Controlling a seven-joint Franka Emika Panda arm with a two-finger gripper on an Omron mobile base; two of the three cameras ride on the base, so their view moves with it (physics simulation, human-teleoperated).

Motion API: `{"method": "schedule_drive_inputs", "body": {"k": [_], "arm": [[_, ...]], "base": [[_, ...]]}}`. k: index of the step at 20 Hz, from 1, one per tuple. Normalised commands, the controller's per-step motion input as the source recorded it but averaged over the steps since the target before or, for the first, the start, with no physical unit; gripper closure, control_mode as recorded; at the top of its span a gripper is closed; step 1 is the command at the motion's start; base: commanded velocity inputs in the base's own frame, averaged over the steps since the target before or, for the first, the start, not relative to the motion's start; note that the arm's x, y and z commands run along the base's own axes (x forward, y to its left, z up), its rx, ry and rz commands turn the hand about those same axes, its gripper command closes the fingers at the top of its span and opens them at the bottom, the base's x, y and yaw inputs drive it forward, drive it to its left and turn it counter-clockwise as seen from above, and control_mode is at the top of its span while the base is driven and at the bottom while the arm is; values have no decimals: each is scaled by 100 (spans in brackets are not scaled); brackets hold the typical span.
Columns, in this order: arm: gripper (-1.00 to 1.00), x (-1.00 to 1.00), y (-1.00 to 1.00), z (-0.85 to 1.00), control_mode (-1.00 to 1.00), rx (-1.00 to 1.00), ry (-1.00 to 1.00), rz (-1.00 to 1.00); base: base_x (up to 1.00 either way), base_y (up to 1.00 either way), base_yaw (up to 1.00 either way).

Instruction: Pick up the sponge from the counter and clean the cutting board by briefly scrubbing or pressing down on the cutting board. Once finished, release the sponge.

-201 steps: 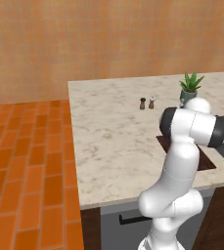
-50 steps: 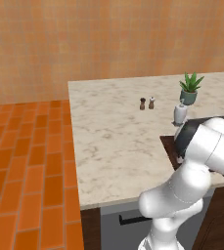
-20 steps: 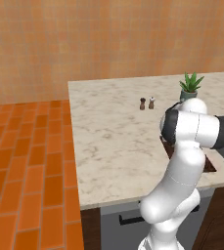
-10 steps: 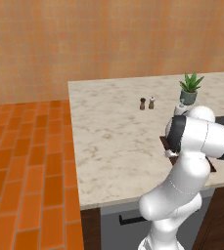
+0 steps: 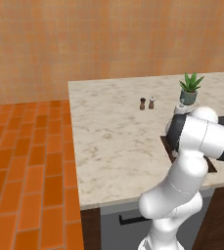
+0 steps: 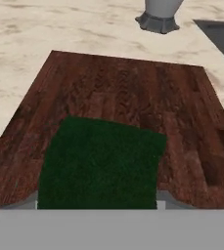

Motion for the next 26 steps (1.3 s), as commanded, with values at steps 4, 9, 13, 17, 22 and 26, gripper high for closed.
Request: {"method": "schedule_drive_inputs", "body": {"k": [4,9,13,17,22,26], "arm": [[100,63,-9,0,-100,2,-1,0],[100,73,0,0,-100,0,-1,0],[100,13,-8,-3,-100,0,-5,0],[100,-10,-10,-13,-100,0,-1,0],[100,-47,-1,-23,-100,0,0,0],[100,-95,0,-16,-100,0,0,1]], "base": [[0,0,0],[0,0,0],[0,0,0],[0,0,0],[0,0,0],[0,0,0]]}}
